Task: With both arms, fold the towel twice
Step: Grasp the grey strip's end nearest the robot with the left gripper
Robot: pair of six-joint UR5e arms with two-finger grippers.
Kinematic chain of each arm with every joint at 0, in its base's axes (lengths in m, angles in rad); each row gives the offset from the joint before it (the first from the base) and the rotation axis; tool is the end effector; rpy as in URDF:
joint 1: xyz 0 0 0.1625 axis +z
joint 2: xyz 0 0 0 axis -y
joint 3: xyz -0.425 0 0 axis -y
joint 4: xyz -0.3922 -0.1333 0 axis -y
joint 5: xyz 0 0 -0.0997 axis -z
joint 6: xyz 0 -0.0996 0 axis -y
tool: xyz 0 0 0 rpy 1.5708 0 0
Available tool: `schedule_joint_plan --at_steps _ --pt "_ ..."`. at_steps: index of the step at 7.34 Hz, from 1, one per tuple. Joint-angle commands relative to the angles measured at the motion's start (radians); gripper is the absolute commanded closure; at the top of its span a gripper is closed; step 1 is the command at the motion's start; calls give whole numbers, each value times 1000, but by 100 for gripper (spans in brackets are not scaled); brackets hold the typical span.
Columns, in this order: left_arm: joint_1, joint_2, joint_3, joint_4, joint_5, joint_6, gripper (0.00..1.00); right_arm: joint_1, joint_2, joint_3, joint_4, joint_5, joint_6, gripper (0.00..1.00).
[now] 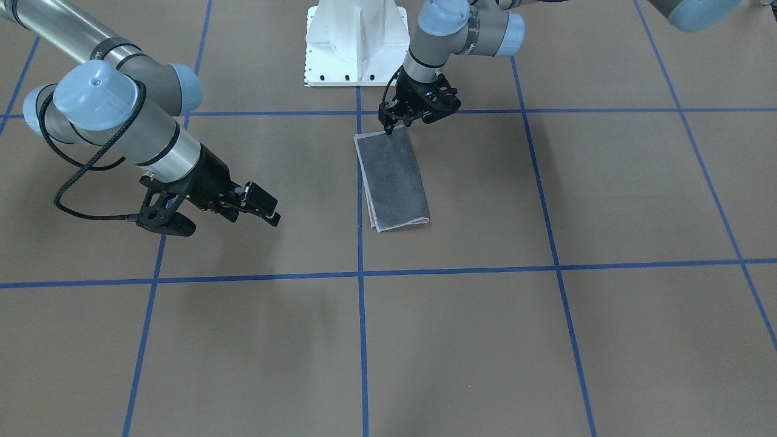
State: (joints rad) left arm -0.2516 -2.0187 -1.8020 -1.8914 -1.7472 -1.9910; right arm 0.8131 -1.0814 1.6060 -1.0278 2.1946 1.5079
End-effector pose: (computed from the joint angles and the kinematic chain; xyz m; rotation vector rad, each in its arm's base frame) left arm 0.5771 -0.2679 0.2684 -0.2479 0.9922 -0.5251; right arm -0.3977 -0.5297 0.2928 -0.0721 -1.1726 0.3299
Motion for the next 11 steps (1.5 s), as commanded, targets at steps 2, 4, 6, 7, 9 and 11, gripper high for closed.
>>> schedule_joint_plan --at_steps 2,4,6,7,9,11 --pt "0 0 0 0 0 0 73 0 -2 -1 0 -1 0 0" --pt "-3 0 -3 2 0 0 100 0 -2 -1 0 -1 0 0" --pt "-9 -3 -16 2 -3 0 100 0 -3 -1 2 -1 0 0" --pt "-11 -6 -26 2 -5 -3 100 0 -3 -1 2 -1 0 0" --pt "-14 -14 -69 3 -6 -14 100 -2 -9 -3 2 -3 0 0" --pt "-58 -23 -57 -3 -6 -11 100 -3 -14 -3 3 -3 -6 0"
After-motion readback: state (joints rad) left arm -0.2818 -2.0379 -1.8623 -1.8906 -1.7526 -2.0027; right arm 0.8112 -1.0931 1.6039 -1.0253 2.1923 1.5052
